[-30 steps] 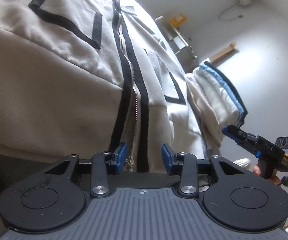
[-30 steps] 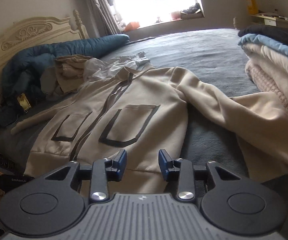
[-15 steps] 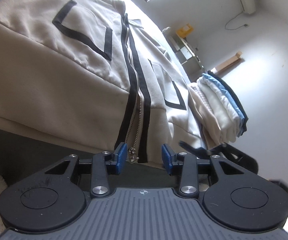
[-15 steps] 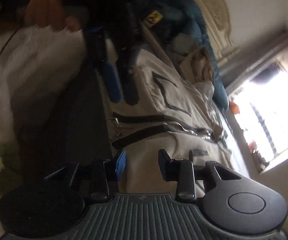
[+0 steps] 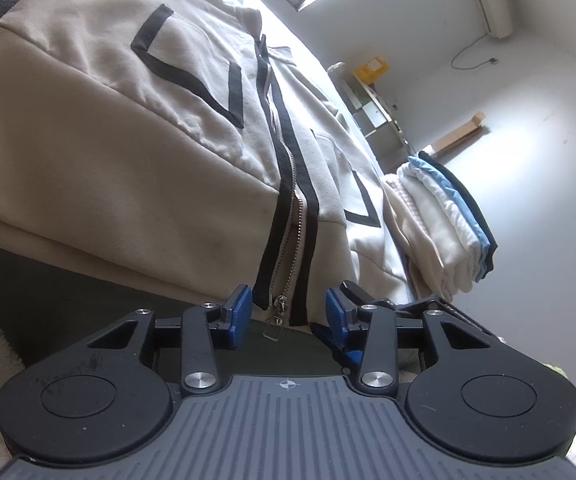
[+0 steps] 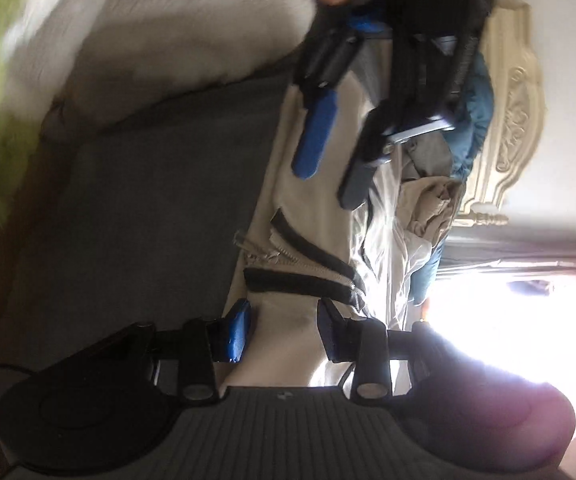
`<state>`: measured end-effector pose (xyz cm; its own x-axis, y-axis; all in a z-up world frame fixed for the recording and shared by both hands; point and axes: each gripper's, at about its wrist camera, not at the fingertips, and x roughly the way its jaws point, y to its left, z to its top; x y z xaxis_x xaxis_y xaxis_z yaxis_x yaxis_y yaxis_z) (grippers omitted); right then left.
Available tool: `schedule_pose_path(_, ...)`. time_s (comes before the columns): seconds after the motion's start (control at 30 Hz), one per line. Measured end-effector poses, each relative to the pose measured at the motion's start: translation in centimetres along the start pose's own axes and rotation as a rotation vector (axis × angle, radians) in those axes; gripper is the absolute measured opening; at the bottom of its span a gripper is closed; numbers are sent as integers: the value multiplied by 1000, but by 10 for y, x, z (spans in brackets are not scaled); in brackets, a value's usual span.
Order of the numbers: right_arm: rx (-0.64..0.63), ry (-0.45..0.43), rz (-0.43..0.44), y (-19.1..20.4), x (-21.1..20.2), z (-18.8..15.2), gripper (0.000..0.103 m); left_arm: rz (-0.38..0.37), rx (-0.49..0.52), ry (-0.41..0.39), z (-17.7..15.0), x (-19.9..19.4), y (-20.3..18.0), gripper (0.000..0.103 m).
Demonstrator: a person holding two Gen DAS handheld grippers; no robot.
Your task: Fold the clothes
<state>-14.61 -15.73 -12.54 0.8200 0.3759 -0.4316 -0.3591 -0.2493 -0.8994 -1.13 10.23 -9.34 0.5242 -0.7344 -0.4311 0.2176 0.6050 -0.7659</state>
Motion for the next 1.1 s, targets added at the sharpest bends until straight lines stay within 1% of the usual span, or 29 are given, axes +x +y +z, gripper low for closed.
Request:
schedule_pose_path(0.13, -33, -6, -19, 4, 2, 3, 38, -8, 4, 1, -1, 1, 0, 41)
schedule_pose_path(0.27, 22, -14, -33, 4, 8, 7, 37, -8, 0, 4, -2, 3, 1, 41)
schedule_pose_path(0.3, 59, -15, -31, 2, 9, 8, 26, -7, -1, 5, -3, 3, 1, 42)
schedule_pose_path(0.33, 126, -9, -33, -4, 9, 8, 15, -7, -1, 4, -3, 2, 1, 42)
schedule_pose_path(0.37, 208, -5, -39, -11, 9, 7, 14, -6, -1, 2, -3, 2, 2, 42)
schedule_pose_path(0.4, 312, -5, -35, -23, 7, 3, 9, -7, -4, 0, -2, 0, 2, 42)
schedule_pose_path(0.47, 558, -5, -18, -51, 4, -8, 5, -8, -8, -7, -1, -2, 4, 42)
schedule_pose_path(0.5, 710, -12, -5, -68, 1, -18, 5, -9, -8, -11, -1, -4, 4, 42)
schedule_pose_path(0.53, 865, -31, 11, -86, -3, -30, 4, -10, -8, -16, 0, -6, 4, 42)
schedule_pose_path(0.6, 1130, -122, 76, -111, -13, -55, 4, -12, -7, -26, 1, -9, 5, 42)
schedule_pose_path(0.67, 1257, -202, 132, -116, -18, -67, 4, -9, -8, -32, 2, -11, 6, 42)
schedule_pose_path(0.7, 1256, -214, 151, -111, -18, -66, 4, -7, -7, -33, 3, -12, 6, 42)
schedule_pose_path(0.73, 1212, -203, 162, -103, -14, -60, 4, -5, -7, -34, 3, -12, 6, 42)
schedule_pose_path(0.83, 1070, -152, 196, -75, 0, -42, 4, 4, -4, -37, 5, -13, 6, 42)
schedule_pose_path(0.9, 1018, -124, 208, -61, 7, -35, 4, 4, 3, -39, 6, -13, 6, 42)
schedule_pose_path(0.97, 994, -95, 228, -54, 14, -30, 4, 2, 14, -45, 8, -12, 3, 42)
schedule_pose_path(1.03, 980, -61, 253, -49, 20, -26, 5, -15, 28, -49, 11, -8, -1, 42)
schedule_pose_path(1.07, 978, -47, 261, -47, 20, -25, 7, -25, 40, -48, 13, -5, -4, 42)
schedule_pose_path(1.1, 996, -41, 271, -47, 19, -26, 12, -32, 58, -46, 16, 0, -9, 42)
